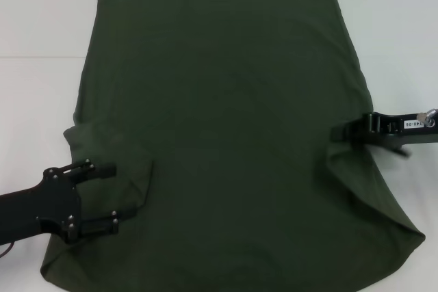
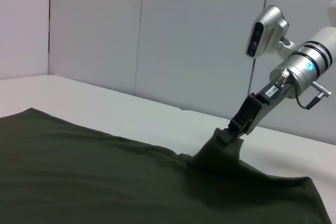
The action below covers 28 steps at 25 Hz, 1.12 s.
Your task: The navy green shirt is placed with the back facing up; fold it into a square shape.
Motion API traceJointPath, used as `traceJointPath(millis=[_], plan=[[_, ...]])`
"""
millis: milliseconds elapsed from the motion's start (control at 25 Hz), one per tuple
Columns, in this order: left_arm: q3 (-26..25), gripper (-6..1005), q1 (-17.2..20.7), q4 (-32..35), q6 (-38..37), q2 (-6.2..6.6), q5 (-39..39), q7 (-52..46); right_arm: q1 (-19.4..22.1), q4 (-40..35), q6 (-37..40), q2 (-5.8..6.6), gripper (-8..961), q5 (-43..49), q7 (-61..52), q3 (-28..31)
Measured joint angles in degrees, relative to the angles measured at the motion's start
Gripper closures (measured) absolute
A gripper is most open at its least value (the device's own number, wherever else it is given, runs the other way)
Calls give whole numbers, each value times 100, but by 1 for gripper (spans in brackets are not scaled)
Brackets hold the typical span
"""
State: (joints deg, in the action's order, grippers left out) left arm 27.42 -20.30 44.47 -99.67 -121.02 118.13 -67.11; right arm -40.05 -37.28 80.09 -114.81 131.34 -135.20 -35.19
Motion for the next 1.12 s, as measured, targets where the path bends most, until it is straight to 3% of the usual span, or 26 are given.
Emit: traceJointPath(millis=[640, 840, 1120], plan=[[-9, 165, 10, -7, 3, -8, 0, -4, 79, 39, -56, -30, 815, -379, 115, 9], [-9, 164, 9, -15, -1, -8, 0, -4, 146, 278, -15, -6, 572, -750, 324, 30], [-9, 164, 9, -18, 4, -8, 0, -4, 273, 575, -1, 39, 414, -1263, 734, 47]])
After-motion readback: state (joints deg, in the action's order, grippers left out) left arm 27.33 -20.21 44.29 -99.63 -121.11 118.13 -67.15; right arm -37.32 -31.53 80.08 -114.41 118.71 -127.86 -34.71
